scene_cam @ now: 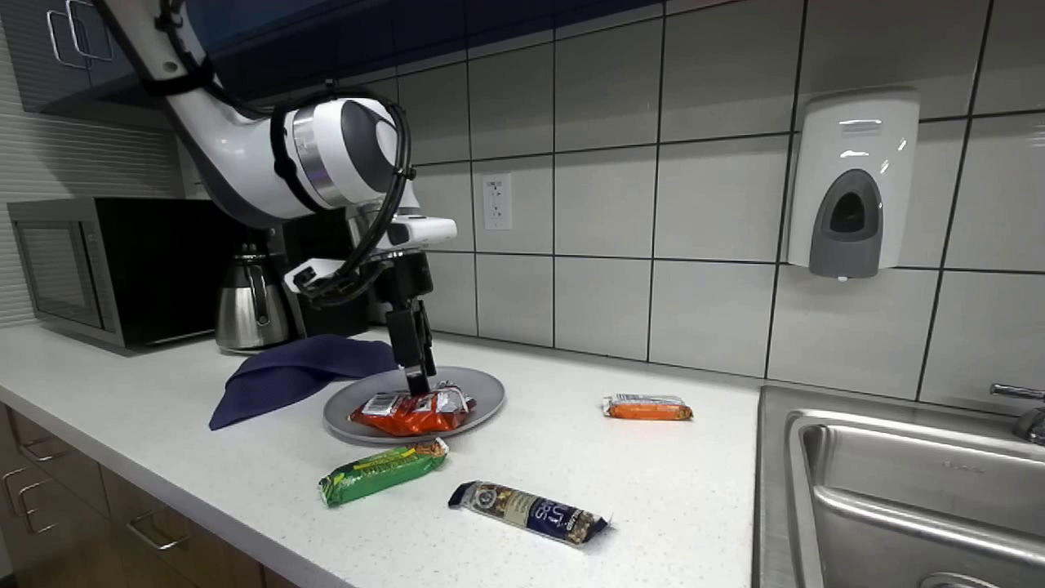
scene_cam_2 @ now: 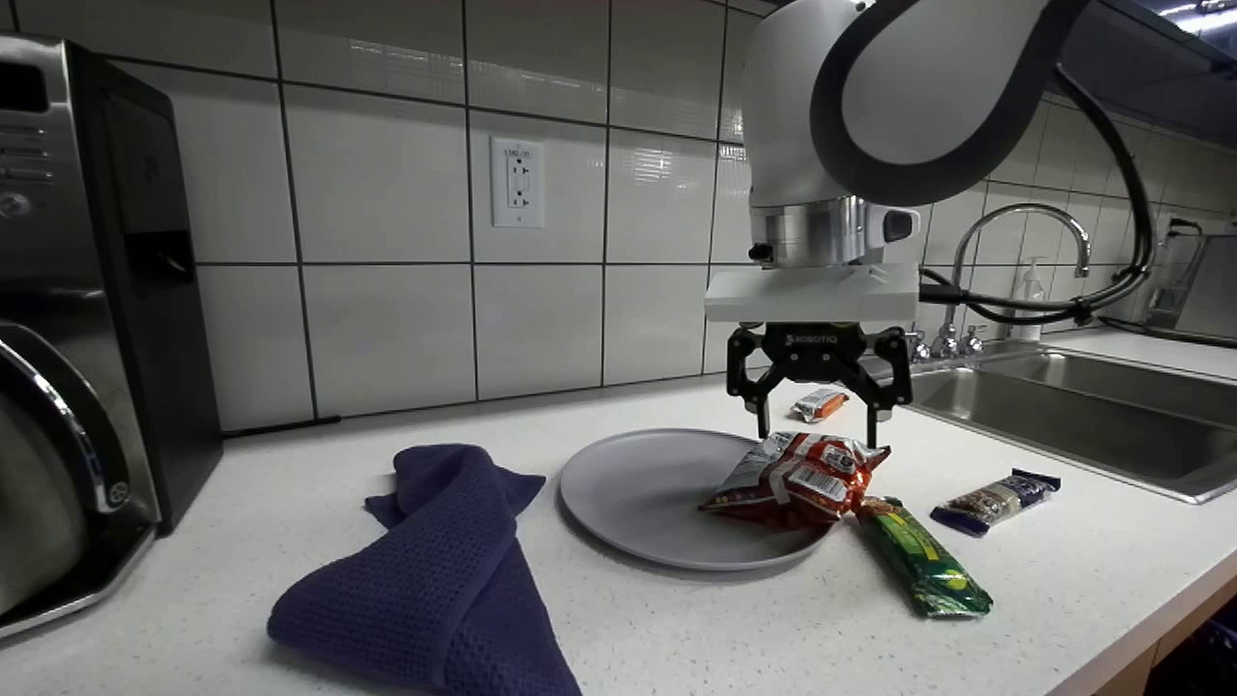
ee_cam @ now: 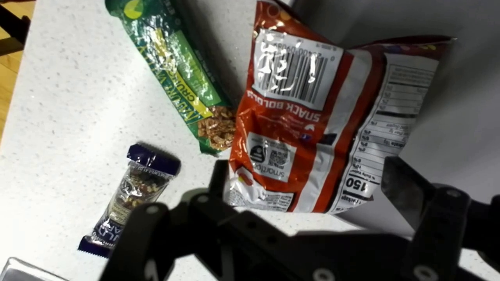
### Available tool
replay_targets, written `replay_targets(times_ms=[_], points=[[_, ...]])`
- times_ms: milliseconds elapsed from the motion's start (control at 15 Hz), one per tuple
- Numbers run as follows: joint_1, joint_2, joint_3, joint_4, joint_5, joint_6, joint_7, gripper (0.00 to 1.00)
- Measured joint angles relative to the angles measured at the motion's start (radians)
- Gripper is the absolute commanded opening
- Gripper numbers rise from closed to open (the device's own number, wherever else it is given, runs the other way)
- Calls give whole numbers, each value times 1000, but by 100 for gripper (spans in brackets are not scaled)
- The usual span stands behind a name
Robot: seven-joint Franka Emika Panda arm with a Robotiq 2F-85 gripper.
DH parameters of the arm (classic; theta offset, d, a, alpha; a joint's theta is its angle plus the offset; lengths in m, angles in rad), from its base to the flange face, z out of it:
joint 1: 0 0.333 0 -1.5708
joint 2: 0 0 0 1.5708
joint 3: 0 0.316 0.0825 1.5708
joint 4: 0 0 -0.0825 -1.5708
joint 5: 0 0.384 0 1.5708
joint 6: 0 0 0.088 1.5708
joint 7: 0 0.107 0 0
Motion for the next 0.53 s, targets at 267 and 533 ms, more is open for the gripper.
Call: replay_targets(times_ms=[267, 533], points=[[0, 1, 2, 0, 0, 7, -5, 100], [0, 9, 11, 3, 0, 13, -14, 100]])
